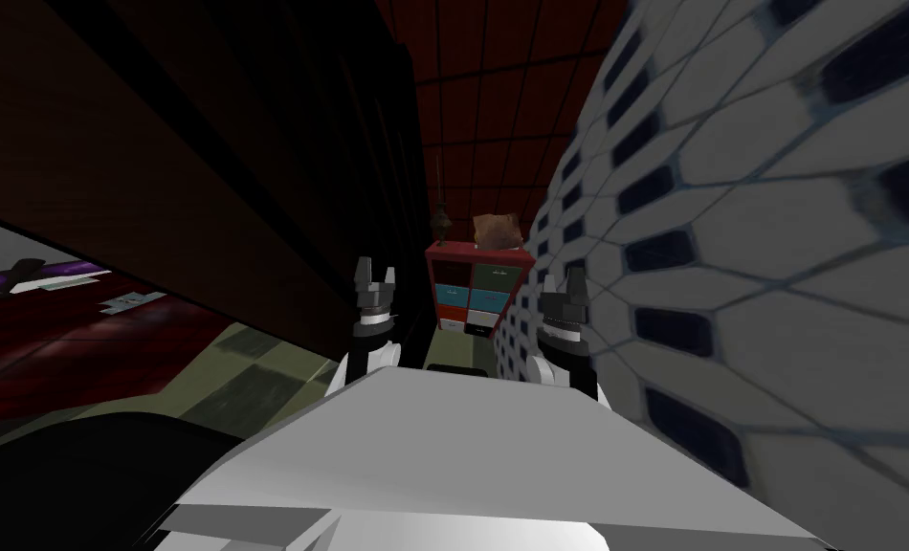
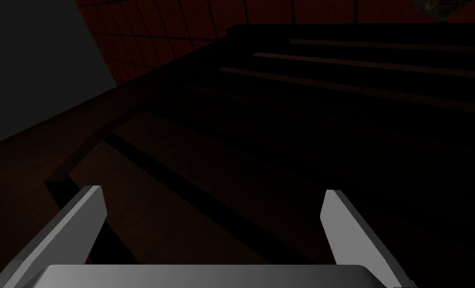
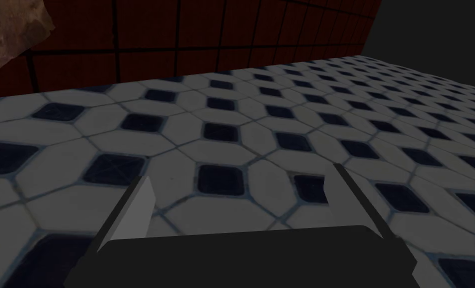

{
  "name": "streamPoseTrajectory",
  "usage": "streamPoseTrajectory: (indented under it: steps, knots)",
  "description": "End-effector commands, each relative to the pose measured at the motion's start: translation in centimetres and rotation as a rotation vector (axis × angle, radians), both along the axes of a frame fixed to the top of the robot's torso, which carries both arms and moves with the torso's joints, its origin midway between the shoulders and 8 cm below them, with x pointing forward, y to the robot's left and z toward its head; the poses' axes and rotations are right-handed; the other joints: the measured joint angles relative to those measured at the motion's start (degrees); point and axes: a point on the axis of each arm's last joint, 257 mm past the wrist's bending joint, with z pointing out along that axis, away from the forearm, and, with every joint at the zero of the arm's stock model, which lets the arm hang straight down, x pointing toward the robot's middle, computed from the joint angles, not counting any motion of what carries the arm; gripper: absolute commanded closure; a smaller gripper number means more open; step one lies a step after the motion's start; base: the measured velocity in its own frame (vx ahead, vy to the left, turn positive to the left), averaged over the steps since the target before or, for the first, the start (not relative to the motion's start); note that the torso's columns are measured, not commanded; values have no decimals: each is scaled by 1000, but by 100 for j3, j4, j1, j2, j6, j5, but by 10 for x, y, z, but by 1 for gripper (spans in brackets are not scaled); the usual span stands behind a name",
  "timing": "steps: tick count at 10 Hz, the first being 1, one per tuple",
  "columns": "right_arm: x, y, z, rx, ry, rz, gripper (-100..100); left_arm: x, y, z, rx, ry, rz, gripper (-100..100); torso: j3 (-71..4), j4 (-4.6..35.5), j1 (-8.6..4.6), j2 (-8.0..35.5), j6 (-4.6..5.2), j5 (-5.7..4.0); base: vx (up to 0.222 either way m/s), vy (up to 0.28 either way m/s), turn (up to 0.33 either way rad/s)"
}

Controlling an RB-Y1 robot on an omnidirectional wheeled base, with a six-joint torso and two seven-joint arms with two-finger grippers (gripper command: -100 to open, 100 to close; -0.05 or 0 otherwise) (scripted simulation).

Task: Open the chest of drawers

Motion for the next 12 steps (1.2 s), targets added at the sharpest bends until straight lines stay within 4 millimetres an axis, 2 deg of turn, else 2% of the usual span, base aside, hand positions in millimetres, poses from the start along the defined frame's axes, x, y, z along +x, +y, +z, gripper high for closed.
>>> streamPoseTrajectory:
  steps: [1,9,10,12]
  knots:
    - [0,0,0,0,0,0,0,0,0,0,0,0,0,0,-467,235,0,232,0,0,0,0,0]
    - [0,0,0,0,0,0,0,0,0,0,0,0,0,0,-7073,3537,0,3539,0,0,0,0,0]
    - [4,3,-5,-43,14,-2,-100,0,0,0,0,0,0,0,-7919,3960,0,3962,0,0,9,15,-10]
    - [11,7,-15,-117,40,-22,-100,0,0,0,0,0,0,0,-8427,4204,10,4205,0,3,12,49,-21]
